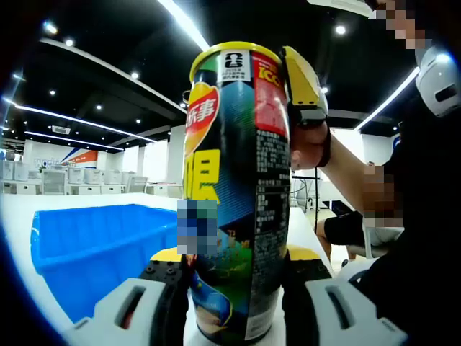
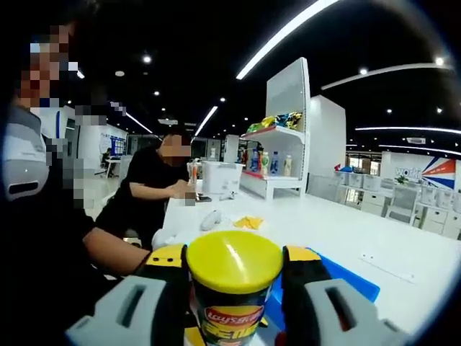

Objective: Open the lid of the chip container on the table, take out the chips, place them into the box in front of the container, and close the lid

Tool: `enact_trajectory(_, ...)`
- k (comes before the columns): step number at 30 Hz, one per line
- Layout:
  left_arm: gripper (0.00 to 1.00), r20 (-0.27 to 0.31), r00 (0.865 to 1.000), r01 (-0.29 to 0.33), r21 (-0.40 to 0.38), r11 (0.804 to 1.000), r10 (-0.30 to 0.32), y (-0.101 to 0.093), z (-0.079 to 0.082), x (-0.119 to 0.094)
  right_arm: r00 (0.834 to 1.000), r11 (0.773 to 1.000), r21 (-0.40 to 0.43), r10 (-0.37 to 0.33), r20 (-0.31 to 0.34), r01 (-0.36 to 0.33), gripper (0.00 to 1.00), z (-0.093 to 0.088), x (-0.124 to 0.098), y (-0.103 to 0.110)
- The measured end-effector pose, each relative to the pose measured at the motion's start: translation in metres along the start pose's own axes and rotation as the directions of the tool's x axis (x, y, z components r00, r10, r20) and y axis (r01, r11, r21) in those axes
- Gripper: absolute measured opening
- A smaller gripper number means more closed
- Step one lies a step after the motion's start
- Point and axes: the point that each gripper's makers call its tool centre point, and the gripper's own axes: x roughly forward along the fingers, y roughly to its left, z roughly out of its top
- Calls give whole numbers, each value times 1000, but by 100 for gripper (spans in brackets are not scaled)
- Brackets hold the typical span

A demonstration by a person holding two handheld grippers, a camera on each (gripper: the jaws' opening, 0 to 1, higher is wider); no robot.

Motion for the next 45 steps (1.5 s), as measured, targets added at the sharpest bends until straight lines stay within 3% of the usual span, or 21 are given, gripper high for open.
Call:
enact_trajectory(14,51,-7,1000,-14,11,1000,14,0,-1,1,995,997,-33,-60,81,63,53,2,2,-2)
enact_trajectory(22,51,-11,1000,-16,16,1000,16,0,-1,2,993,996,-20,-81,90,83,51,3,-1,-1)
enact_trajectory(33,51,-18,1000,-14,21,1000,14,-2,-1,2,997,992,120,-53,49,47,50,4,-2,-2)
enact_trajectory(34,51,-19,1000,-14,21,1000,15,-2,-1,2,998,985,168,-44,47,36,50,4,-2,-1)
enact_trajectory(37,51,-18,1000,-16,23,1000,17,-2,-1,2,998,981,190,-43,42,34,49,5,-2,-4)
enact_trajectory(39,51,-15,1000,-13,31,999,14,-3,-1,2,998,964,265,-4,67,-14,49,9,-2,0)
enact_trajectory(41,51,-15,1000,-15,29,999,15,-3,-1,2,999,976,218,-13,49,2,49,5,-2,-3)
enact_trajectory(45,51,-14,1000,-15,26,1000,16,-3,-1,3,999,975,221,-9,43,0,50,5,-1,-4)
